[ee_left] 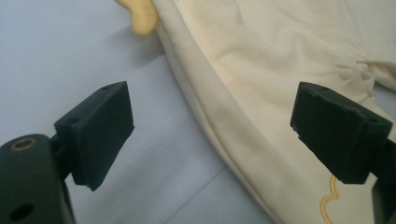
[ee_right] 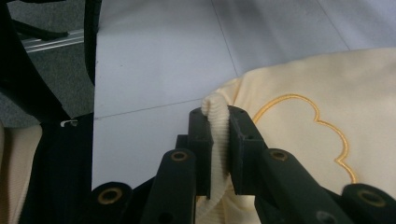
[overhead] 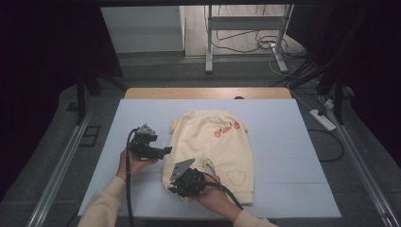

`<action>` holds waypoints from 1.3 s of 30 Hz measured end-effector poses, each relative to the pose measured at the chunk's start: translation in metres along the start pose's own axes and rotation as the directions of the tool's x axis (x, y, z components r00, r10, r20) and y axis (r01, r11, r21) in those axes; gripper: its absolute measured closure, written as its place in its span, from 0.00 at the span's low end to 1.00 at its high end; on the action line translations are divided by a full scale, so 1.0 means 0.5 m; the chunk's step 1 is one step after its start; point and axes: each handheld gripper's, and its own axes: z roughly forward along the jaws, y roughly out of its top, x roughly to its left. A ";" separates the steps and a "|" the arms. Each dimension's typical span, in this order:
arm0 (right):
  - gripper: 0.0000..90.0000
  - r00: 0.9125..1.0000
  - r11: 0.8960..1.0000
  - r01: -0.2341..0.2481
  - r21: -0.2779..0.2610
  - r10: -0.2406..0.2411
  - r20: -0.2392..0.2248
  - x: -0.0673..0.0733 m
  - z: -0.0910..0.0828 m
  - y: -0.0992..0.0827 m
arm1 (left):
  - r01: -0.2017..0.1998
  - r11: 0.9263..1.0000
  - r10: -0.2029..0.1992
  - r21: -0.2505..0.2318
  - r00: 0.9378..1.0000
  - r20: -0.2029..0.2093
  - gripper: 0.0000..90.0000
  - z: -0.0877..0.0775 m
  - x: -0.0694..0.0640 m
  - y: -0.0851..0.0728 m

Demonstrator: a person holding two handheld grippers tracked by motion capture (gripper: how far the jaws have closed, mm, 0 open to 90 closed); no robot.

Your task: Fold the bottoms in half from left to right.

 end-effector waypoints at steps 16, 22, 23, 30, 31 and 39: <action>0.89 1.000 1.000 0.006 -0.003 -0.006 0.000 0.001 -0.001 -0.002 | 0.020 1.000 -0.020 0.021 1.000 0.002 0.17 0.048 0.020 0.048; 0.89 1.000 1.000 0.010 -0.002 -0.010 0.002 0.002 0.001 -0.003 | 0.023 0.999 -0.023 0.029 1.000 0.001 0.18 0.068 0.028 0.064; 0.89 1.000 1.000 0.012 -0.001 -0.012 0.003 0.002 0.001 -0.003 | 0.025 0.999 -0.025 0.030 1.000 0.003 0.18 0.071 0.030 0.066; 0.89 1.000 1.000 0.011 -0.007 -0.010 0.005 0.003 0.001 -0.002 | 0.031 0.999 -0.031 0.027 0.999 0.008 0.18 0.079 0.042 0.081; 0.89 1.000 1.000 0.010 -0.007 -0.010 0.005 0.003 0.001 -0.002 | 0.033 0.999 -0.033 0.023 0.999 0.007 0.18 0.081 0.043 0.083; 0.89 1.000 1.000 0.010 -0.007 -0.010 0.005 0.003 -0.001 -0.003 | 0.045 0.998 -0.044 0.052 0.999 -0.011 0.19 0.118 0.063 0.099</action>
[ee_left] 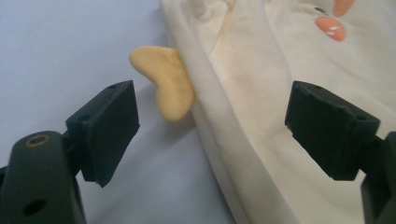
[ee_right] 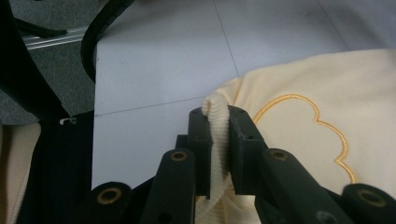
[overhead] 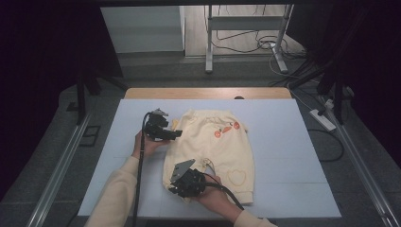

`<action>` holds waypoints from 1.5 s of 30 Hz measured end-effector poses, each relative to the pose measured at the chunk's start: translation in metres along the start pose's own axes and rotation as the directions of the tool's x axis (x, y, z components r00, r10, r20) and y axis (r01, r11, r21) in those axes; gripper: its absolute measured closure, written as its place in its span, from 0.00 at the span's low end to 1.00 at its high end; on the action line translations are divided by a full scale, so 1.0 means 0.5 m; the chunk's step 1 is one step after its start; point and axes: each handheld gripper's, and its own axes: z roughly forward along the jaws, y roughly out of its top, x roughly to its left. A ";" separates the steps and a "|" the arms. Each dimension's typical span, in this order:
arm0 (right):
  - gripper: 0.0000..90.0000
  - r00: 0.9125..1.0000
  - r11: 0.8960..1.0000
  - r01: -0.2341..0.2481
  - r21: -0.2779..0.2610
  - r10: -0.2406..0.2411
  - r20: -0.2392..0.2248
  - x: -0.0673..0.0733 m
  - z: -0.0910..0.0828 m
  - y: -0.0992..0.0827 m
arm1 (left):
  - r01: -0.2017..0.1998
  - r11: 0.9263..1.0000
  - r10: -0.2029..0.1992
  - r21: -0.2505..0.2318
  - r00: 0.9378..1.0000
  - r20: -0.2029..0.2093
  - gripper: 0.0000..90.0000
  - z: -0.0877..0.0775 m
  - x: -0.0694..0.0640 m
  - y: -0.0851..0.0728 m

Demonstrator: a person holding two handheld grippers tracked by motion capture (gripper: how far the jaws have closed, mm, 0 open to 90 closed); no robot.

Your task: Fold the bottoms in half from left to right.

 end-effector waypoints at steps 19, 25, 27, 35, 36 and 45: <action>0.89 1.000 1.000 0.004 -0.003 -0.004 0.001 0.001 -0.001 -0.001 | 0.020 0.998 -0.020 0.053 1.000 0.012 0.24 0.035 0.006 -0.003; 0.89 1.000 1.000 0.002 0.000 -0.002 -0.001 0.001 0.001 -0.002 | 0.020 0.997 -0.022 0.079 1.000 0.018 0.28 0.042 0.010 -0.007; 0.89 1.000 1.000 0.002 0.001 -0.002 -0.002 0.000 0.000 -0.002 | 0.018 0.996 -0.020 0.085 1.000 0.023 0.31 0.045 0.009 -0.007; 0.89 1.000 1.000 0.003 0.009 -0.003 -0.001 0.001 0.001 -0.002 | 0.008 0.996 -0.014 0.089 0.998 0.067 0.66 0.042 0.006 -0.007; 0.89 1.000 1.000 0.002 0.009 -0.002 -0.001 0.001 0.001 -0.002 | 0.007 0.996 -0.014 0.091 0.997 0.078 0.73 0.043 0.004 -0.007; 0.89 1.000 1.000 -0.005 -0.001 0.005 -0.007 0.001 -0.001 -0.004 | 0.009 0.998 -0.016 0.058 0.992 0.126 0.89 0.017 -0.006 0.002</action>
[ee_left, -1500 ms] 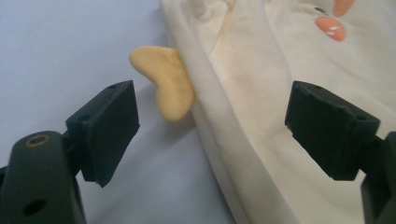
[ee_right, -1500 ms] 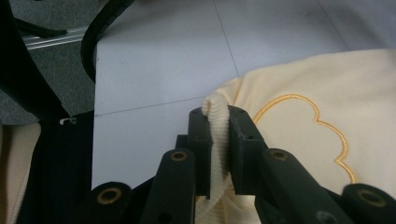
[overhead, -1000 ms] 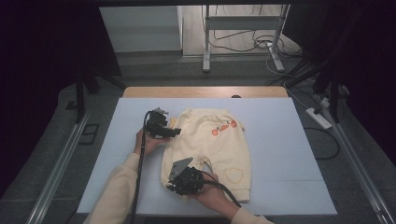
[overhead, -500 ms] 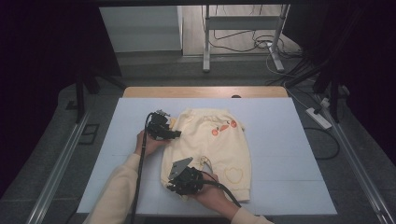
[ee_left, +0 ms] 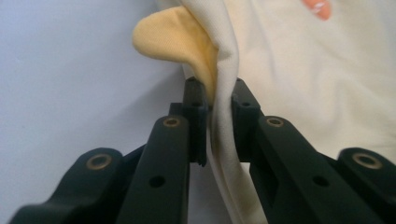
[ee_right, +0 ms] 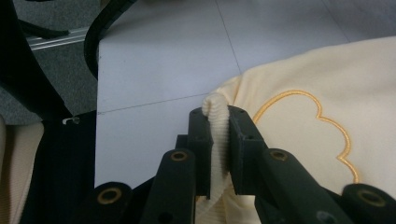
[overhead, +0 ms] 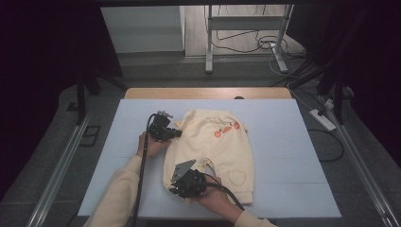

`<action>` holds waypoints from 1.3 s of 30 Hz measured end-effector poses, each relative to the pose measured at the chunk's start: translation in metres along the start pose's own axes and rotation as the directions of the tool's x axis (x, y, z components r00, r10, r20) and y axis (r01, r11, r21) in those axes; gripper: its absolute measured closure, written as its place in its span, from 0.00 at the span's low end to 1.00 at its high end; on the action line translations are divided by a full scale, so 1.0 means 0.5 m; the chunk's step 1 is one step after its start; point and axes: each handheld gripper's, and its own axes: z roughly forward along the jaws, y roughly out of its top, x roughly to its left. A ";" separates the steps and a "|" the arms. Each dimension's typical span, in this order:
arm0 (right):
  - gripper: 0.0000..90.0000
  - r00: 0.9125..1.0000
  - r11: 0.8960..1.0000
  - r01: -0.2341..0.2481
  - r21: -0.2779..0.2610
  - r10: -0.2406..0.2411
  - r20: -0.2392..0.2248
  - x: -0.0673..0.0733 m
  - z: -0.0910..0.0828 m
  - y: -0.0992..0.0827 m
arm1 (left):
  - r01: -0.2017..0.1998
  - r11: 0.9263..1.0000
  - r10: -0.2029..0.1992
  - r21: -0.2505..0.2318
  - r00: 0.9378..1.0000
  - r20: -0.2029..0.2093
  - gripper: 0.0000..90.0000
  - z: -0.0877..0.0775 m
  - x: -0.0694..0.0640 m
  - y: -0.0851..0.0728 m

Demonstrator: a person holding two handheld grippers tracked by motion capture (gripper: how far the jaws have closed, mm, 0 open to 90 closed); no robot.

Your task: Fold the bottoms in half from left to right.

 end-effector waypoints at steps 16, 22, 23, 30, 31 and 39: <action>0.90 1.000 1.000 0.000 -0.018 0.000 -0.006 -0.001 -0.013 0.002 | 0.001 0.999 0.001 -0.046 0.999 0.050 0.90 -0.024 -0.004 0.007; 0.90 1.000 1.000 -0.003 -0.026 0.003 -0.009 -0.001 -0.018 0.004 | 0.007 0.998 -0.004 -0.057 0.998 0.057 0.90 -0.030 -0.004 0.008; 0.90 1.000 1.000 -0.007 -0.029 0.007 -0.009 -0.001 -0.019 0.004 | 0.009 0.998 -0.006 -0.060 0.998 0.058 0.90 -0.032 -0.004 0.008; 0.90 1.000 0.999 -0.001 -0.053 0.000 -0.005 0.000 -0.030 0.009 | 0.009 0.996 -0.003 -0.083 0.998 0.070 0.90 -0.045 -0.007 0.012; 0.90 1.000 0.998 0.003 -0.058 -0.003 -0.002 0.001 -0.034 0.011 | 0.007 0.996 -0.001 -0.090 0.997 0.072 0.90 -0.050 -0.009 0.013; 0.90 1.000 0.997 0.002 -0.079 -0.002 -0.006 0.003 -0.046 0.015 | 0.033 0.994 -0.023 -0.103 0.995 0.094 0.91 -0.053 -0.005 0.011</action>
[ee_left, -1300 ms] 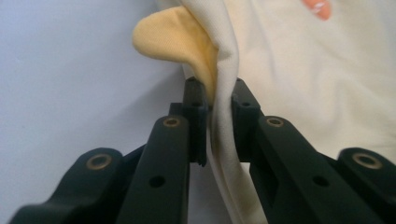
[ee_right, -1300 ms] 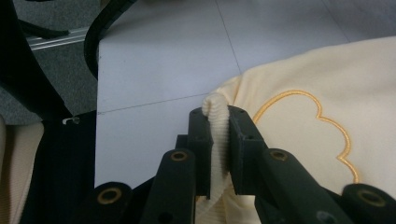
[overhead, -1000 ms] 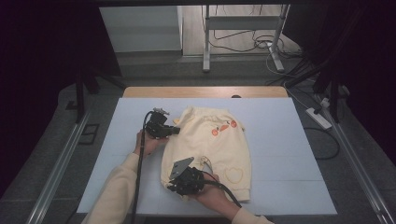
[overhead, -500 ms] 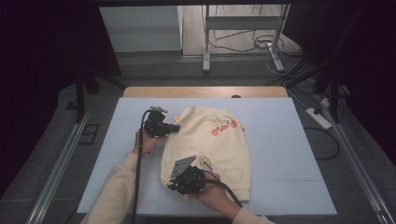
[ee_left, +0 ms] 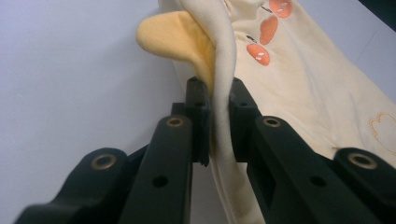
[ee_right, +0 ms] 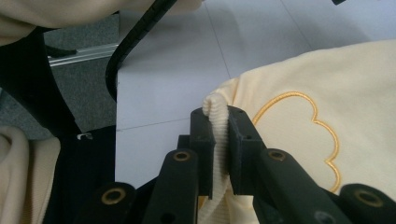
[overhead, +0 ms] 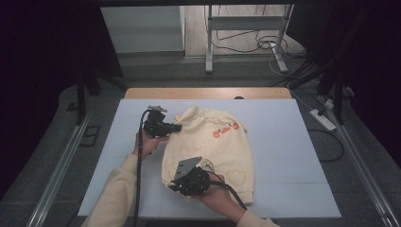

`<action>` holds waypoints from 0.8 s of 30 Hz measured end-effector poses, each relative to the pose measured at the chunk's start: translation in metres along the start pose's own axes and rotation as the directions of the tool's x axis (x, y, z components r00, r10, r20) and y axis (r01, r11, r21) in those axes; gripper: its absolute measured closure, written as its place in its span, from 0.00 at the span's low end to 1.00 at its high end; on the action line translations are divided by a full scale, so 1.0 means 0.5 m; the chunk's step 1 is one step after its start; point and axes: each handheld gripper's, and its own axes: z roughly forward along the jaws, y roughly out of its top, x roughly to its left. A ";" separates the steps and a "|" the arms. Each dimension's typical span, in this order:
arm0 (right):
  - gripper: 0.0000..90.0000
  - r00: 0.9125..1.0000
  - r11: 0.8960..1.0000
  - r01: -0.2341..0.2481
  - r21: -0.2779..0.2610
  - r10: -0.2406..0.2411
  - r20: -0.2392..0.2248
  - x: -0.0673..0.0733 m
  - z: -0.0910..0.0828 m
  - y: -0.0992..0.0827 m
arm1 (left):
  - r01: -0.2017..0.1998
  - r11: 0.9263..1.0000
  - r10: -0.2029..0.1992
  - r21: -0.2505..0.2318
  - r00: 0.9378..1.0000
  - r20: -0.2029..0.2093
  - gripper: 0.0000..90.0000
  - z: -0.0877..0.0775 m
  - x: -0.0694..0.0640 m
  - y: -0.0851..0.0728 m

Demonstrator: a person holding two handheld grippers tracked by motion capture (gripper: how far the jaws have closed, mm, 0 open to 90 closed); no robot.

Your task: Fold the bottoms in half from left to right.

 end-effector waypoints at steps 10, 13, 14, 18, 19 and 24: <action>0.90 1.000 0.997 0.001 -0.071 -0.002 -0.015 0.011 -0.016 0.022 | -0.023 0.997 0.024 -0.072 1.000 0.008 0.91 -0.051 -0.018 0.019; 0.90 1.000 0.998 0.003 -0.070 -0.004 -0.013 0.013 -0.016 0.022 | -0.002 0.999 0.003 -0.052 1.000 0.014 0.91 -0.040 -0.010 0.014; 0.90 1.000 0.998 0.000 -0.065 -0.001 -0.014 0.012 -0.014 0.020 | 0.003 0.999 -0.002 -0.046 1.000 0.013 0.91 -0.036 -0.008 0.012; 0.90 1.000 0.999 -0.011 -0.053 0.011 -0.018 0.006 -0.007 0.012 | 0.021 0.999 -0.020 -0.047 1.000 0.020 0.91 -0.031 -0.001 0.008; 0.90 1.000 0.999 -0.015 -0.052 0.014 -0.021 0.005 -0.005 0.011 | 0.021 0.999 -0.020 -0.049 1.000 0.020 0.91 -0.031 -0.001 0.008; 0.90 1.000 0.999 -0.012 -0.053 0.011 -0.019 0.004 -0.006 0.012 | 0.017 0.998 -0.016 -0.063 1.000 0.017 0.91 -0.038 -0.004 0.010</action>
